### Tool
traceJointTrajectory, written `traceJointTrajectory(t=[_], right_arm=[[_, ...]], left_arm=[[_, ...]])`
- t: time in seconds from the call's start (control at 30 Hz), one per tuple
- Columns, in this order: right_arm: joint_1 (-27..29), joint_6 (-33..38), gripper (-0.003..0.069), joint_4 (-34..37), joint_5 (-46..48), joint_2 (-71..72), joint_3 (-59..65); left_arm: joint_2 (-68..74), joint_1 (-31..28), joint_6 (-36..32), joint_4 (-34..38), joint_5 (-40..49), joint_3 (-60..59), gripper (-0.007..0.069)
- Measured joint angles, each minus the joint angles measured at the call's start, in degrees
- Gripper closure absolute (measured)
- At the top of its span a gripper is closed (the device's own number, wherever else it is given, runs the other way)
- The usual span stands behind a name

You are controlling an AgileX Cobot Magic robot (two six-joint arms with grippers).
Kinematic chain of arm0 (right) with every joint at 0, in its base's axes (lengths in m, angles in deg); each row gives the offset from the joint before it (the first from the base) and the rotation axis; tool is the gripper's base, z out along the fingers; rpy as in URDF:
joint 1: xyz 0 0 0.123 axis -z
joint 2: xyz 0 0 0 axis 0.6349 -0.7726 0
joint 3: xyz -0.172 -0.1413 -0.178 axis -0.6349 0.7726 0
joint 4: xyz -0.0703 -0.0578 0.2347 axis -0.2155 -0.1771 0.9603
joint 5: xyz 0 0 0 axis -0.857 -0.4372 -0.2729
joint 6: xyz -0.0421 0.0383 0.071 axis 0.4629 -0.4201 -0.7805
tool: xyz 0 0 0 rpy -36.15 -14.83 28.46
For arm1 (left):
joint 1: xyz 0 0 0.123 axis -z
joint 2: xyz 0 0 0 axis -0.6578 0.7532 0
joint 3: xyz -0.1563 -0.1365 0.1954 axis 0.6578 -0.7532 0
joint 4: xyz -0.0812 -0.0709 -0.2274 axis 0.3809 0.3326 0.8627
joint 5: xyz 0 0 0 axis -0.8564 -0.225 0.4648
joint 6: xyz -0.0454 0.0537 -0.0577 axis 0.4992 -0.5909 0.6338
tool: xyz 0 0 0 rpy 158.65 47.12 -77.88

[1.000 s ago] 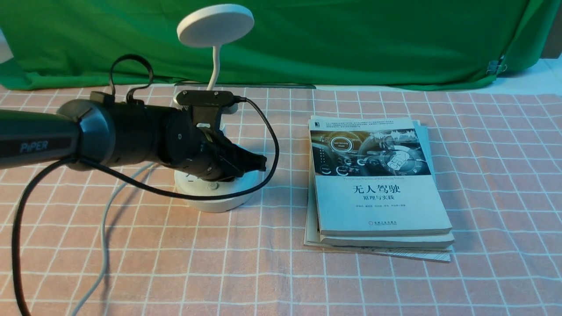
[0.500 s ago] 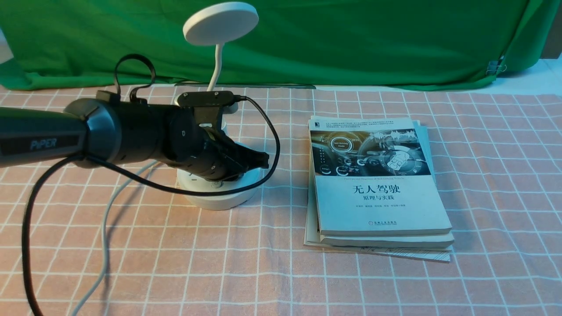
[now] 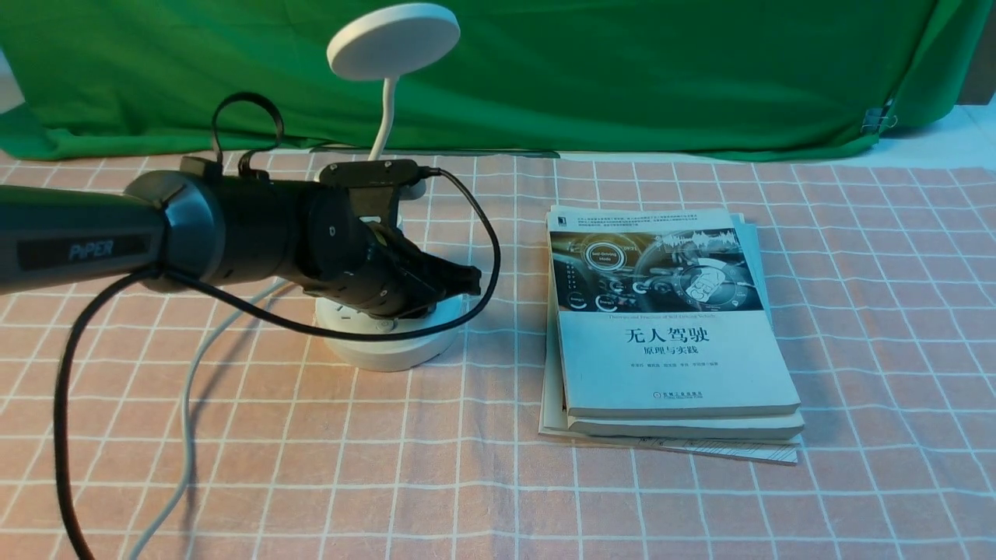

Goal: Turn on the table lamp on the pink coffee tablecloth with your hand.

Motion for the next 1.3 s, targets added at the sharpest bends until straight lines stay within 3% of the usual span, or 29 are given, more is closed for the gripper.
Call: traceJointTrajectory(t=[0.47, 0.67, 0.93, 1.17, 1.3], right_arm=[[0.0, 0.0, 0.0421, 0.0, 0.0, 0.0, 0.0], [0.0, 0.0, 0.0421, 0.0, 0.0, 0.0, 0.0], [0.0, 0.0, 0.0421, 0.0, 0.0, 0.0, 0.0], [0.0, 0.0, 0.0421, 0.0, 0.0, 0.0, 0.0], [0.0, 0.0, 0.0421, 0.0, 0.0, 0.0, 0.0]], left_arm=[[-15.6, 0.0, 0.3, -0.2, 4.8, -3.8, 0.0603], [-25.8, 0.0, -1.8, 3.6, 8.1, -16.8, 0.0603], [-58.5, 0.0, -4.9, 3.5, 6.9, -35.6, 0.0603], [-83.3, 0.0, -5.7, -1.1, 6.3, -40.1, 0.0603], [-92.4, 0.0, -5.7, 0.9, 6.4, -40.9, 0.0603]])
